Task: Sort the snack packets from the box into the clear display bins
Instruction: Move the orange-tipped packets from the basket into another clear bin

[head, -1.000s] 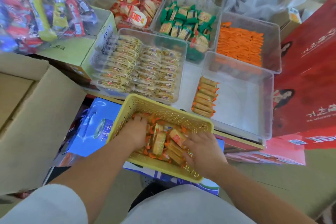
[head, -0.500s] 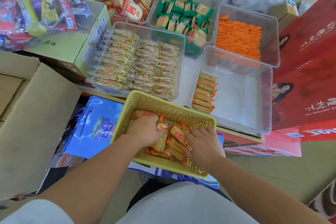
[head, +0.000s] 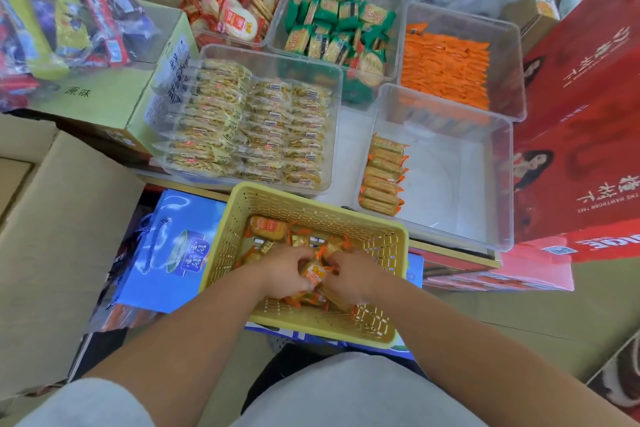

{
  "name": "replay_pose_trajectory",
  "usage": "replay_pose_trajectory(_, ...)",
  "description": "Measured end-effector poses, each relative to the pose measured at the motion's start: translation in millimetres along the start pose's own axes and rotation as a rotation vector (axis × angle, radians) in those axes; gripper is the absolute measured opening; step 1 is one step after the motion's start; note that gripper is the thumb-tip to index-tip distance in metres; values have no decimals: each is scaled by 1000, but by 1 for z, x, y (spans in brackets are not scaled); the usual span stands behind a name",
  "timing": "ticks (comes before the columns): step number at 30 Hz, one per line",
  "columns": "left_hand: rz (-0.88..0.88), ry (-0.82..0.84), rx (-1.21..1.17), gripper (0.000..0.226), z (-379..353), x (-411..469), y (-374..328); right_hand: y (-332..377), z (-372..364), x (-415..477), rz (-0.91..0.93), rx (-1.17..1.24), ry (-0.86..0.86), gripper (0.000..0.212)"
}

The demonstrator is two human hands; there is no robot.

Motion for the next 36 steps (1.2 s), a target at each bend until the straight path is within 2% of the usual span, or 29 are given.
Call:
replay_pose_trajectory(2, -21, 32, -131, 59, -1, 1, 1, 0, 5, 1, 21, 105, -54, 44)
replay_pose_trajectory(4, -53, 34, -235, 41, 0, 0, -1, -1, 7, -4, 35, 126, -74, 42)
replay_pose_trajectory(9, -61, 30, -279, 33, 1, -4, -3, 2, 11, -16, 65, 299, -157, 32)
replay_pose_trajectory(13, -45, 39, -406, 23, 7, -13, -4, 9, 14, -32, 82, 507, -220, 37)
replay_pose_trajectory(16, -110, 32, -516, 17, 22, -30, -13, 13, 25, -47, 102, 696, -340, 16)
replay_pose_trajectory(20, -209, 67, -767, 39, 40, -67, -28, 22, 37, -66, 144, 947, -402, 26)
replay_pose_trajectory(22, -241, 97, -913, 28, 39, -80, -34, 25, 37, -69, 154, 1113, -403, 39)
replay_pose_trajectory(24, -247, 54, -1029, 13, 38, -88, -40, 26, 36, -72, 120, 1283, -430, 44)
replay_pose_trajectory(29, -273, -81, -1299, 50, 33, -103, -46, 30, 38, -79, 29, 1600, -487, 28)
replay_pose_trajectory(31, -262, -126, -1397, 51, 29, -107, -47, 34, 41, -80, 17, 1653, -438, 19)
replay_pose_trajectory(34, -273, -215, -1496, 36, 25, -113, -55, 41, 47, -79, 46, 1669, -328, 12)
replay_pose_trajectory(36, -265, -305, -1555, 42, 25, -117, -59, 42, 56, -79, 123, 1643, -278, 14)
Point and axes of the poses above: each hand's wrist, its own x-axis towards the middle knuckle, its own z-axis out of the back of the hand, y = z × x, the point moved 7 cm from there along x, towards the middle knuckle, and after that the axes turned 11 degrees about z, right-handed, at the moved point
